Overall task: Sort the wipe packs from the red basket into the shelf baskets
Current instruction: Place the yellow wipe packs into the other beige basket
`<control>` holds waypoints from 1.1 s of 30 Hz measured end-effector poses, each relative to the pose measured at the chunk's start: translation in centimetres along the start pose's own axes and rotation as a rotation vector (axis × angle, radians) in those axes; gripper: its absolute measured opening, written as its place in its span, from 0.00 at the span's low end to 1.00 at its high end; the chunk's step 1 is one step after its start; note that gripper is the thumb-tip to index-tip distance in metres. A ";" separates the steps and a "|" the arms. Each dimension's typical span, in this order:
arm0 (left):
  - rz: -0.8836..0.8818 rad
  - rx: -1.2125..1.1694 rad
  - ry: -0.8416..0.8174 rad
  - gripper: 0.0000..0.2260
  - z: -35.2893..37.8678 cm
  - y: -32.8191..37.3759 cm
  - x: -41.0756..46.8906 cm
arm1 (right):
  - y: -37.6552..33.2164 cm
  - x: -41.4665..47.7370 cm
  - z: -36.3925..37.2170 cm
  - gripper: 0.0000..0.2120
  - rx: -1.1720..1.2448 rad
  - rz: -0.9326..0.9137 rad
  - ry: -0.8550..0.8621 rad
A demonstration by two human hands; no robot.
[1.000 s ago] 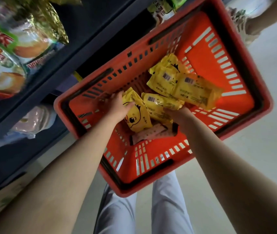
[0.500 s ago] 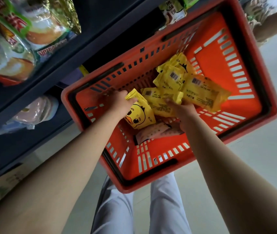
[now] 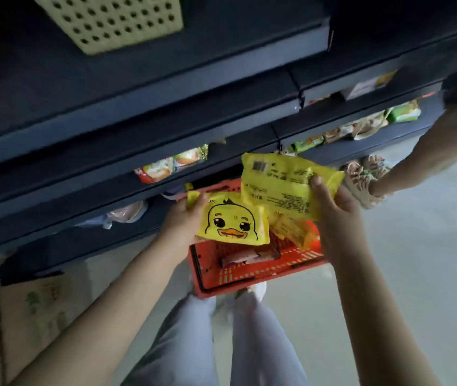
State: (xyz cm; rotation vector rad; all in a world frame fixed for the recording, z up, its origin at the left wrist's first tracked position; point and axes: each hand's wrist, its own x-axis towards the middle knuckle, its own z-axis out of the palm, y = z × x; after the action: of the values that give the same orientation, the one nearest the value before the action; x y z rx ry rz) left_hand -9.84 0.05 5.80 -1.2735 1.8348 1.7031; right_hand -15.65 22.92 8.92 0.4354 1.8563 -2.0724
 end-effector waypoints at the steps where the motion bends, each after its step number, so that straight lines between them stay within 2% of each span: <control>1: -0.010 -0.089 -0.003 0.19 -0.4 1.5 -2.7 | -2.3 -1.4 0.6 0.10 -0.039 -0.060 -0.071; 3: -0.023 -0.269 -0.022 0.19 -1.4 3.6 -6.6 | -6.0 -3.7 2.0 0.11 -0.157 -0.178 -0.202; 7: 0.078 -0.455 -0.032 0.32 -4.8 6.3 -12.6 | -10.5 -6.6 5.1 0.09 -0.264 -0.288 -0.444; 10: 0.162 -0.505 0.044 0.39 -8.1 7.7 -15.9 | -12.8 -8.2 8.1 0.18 -0.285 -0.336 -0.715; 14: 0.287 -0.542 0.109 0.36 -12.8 8.0 -19.2 | -13.7 -10.6 12.7 0.30 -0.300 -0.354 -0.971; 17: 0.369 -0.566 0.142 0.35 -16.0 7.1 -20.7 | -13.2 -12.2 16.0 0.35 -0.451 -0.414 -1.043; 19: 0.391 -0.560 0.145 0.36 -18.4 6.2 -21.4 | -12.7 -13.6 18.6 0.39 -0.458 -0.357 -1.068; 22: 0.393 -0.578 0.165 0.29 -23.3 4.1 -22.5 | -11.4 -16.4 23.3 0.39 -0.450 -0.364 -1.098; 25: 0.368 -0.625 0.222 0.15 -27.2 2.1 -23.2 | -10.1 -18.6 27.4 0.33 -0.445 -0.334 -1.126; 28: 0.368 -0.677 0.319 0.06 -32.5 -0.6 -23.7 | -7.9 -21.7 32.7 0.15 -0.372 -0.361 -1.050; 31: 0.400 -0.620 0.351 0.05 -37.8 -2.8 -24.1 | -6.8 -24.5 37.7 0.17 -0.353 -0.341 -0.983; 33: 0.440 -0.537 0.322 0.05 -41.2 -3.7 -24.6 | -7.0 -25.8 40.8 0.18 -0.492 -0.321 -1.006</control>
State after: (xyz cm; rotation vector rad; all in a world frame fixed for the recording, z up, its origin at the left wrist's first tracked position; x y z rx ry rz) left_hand 19.69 -28.11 31.32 -1.4887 2.0248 2.4784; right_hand 4.12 -16.00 30.78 -0.9079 1.6885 -1.4169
